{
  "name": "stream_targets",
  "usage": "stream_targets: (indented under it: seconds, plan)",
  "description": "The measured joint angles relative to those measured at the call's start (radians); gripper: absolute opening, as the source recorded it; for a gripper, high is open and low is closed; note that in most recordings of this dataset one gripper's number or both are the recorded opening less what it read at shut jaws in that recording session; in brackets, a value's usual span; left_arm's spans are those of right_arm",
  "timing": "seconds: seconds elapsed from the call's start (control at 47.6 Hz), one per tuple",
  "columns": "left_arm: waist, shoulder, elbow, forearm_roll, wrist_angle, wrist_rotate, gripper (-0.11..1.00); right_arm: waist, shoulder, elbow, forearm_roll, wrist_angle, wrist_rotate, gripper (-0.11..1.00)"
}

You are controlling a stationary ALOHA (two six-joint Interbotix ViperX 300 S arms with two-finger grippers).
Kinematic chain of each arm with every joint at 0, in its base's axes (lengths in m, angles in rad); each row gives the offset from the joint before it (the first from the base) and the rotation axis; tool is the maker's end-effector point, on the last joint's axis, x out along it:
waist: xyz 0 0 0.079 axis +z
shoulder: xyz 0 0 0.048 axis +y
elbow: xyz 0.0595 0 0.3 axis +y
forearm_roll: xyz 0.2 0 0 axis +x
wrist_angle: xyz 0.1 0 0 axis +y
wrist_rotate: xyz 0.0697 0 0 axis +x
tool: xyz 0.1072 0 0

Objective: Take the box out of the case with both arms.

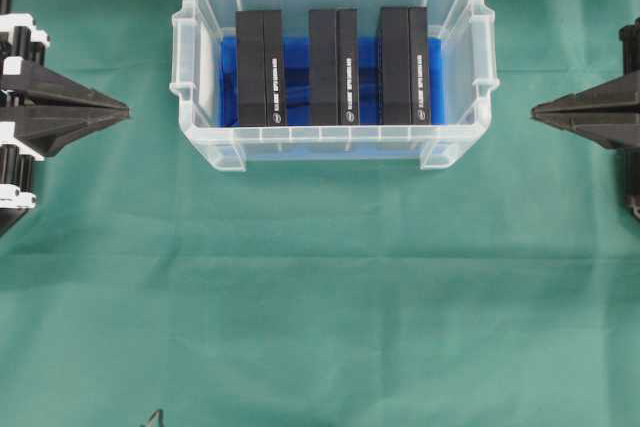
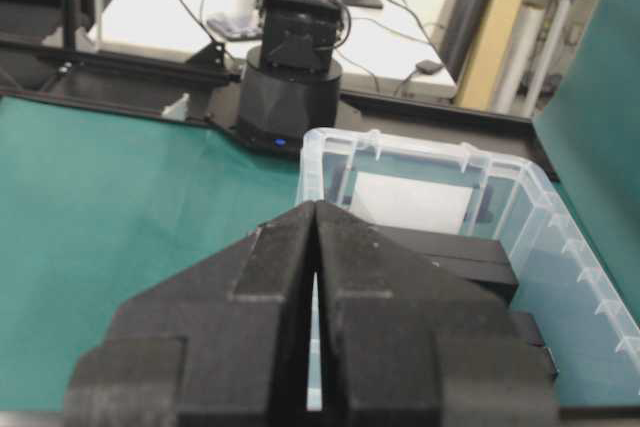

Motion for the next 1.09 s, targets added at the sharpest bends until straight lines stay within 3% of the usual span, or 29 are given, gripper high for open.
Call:
stream_targets:
  seconds: [0.357,0.588,0.903,1.092]
  plan:
    - [-0.002,-0.002,-0.064,0.014,0.058,-0.009,0.0,-0.003,0.002,-0.061,0.002,0.187,0.012,0.0]
    - [0.0,0.009,-0.236,0.015,0.238,-0.031,0.0,-0.003,-0.014,-0.239,0.003,0.353,0.012,0.0]
    - [0.0,0.048,-0.529,0.017,0.537,-0.032,0.0,-0.005,0.051,-0.571,0.003,0.643,0.023,0.0]
    - [-0.002,0.086,-0.611,0.017,0.653,-0.032,0.0,-0.006,0.08,-0.641,0.003,0.758,0.087,0.0]
